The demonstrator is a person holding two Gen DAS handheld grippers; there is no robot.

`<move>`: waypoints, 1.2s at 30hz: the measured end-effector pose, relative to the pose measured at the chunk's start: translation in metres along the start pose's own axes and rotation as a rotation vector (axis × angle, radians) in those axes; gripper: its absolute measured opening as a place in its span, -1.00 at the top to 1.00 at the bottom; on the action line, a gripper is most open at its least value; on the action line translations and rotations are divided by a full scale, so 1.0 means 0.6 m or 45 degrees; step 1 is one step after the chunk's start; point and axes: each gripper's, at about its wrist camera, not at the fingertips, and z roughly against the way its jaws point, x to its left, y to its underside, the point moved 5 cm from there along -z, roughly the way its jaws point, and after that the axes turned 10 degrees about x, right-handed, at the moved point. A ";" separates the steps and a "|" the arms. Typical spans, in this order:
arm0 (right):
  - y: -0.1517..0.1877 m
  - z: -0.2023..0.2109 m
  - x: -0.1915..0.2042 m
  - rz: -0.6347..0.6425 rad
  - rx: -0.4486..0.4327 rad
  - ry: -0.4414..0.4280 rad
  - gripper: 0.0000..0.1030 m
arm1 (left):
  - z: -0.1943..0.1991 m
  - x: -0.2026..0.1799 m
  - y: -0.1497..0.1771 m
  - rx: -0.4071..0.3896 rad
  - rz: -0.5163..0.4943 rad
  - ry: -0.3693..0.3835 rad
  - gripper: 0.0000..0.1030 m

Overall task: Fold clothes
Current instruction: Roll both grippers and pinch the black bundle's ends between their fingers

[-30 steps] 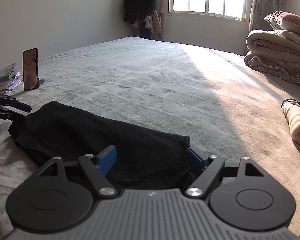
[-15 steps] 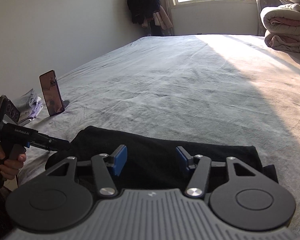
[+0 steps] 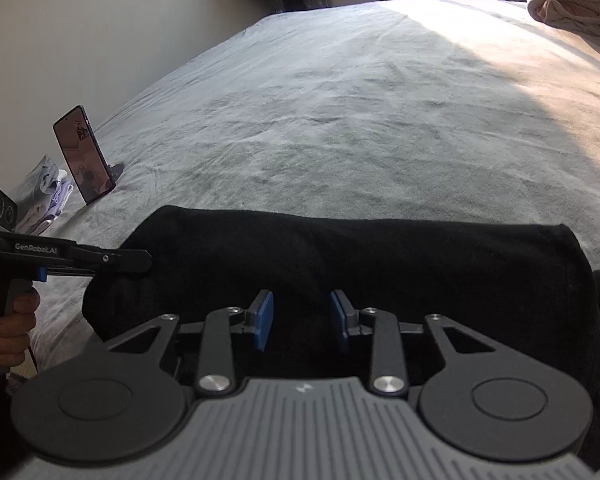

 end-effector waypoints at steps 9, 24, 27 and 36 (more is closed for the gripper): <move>0.000 0.012 -0.014 -0.096 -0.009 -0.080 0.21 | -0.003 -0.105 -0.014 -0.040 -0.092 0.218 0.82; 0.008 0.079 -0.121 -0.709 -0.112 -0.517 -0.08 | -0.134 -0.195 -0.017 0.062 0.016 0.417 0.77; 0.021 0.078 -0.149 -0.846 -0.099 -0.546 -0.08 | -0.160 -0.198 -0.014 0.104 0.078 0.445 0.61; 0.039 0.098 -0.179 -1.057 -0.137 -0.649 -0.08 | -0.196 -0.201 -0.010 0.173 0.211 0.531 0.26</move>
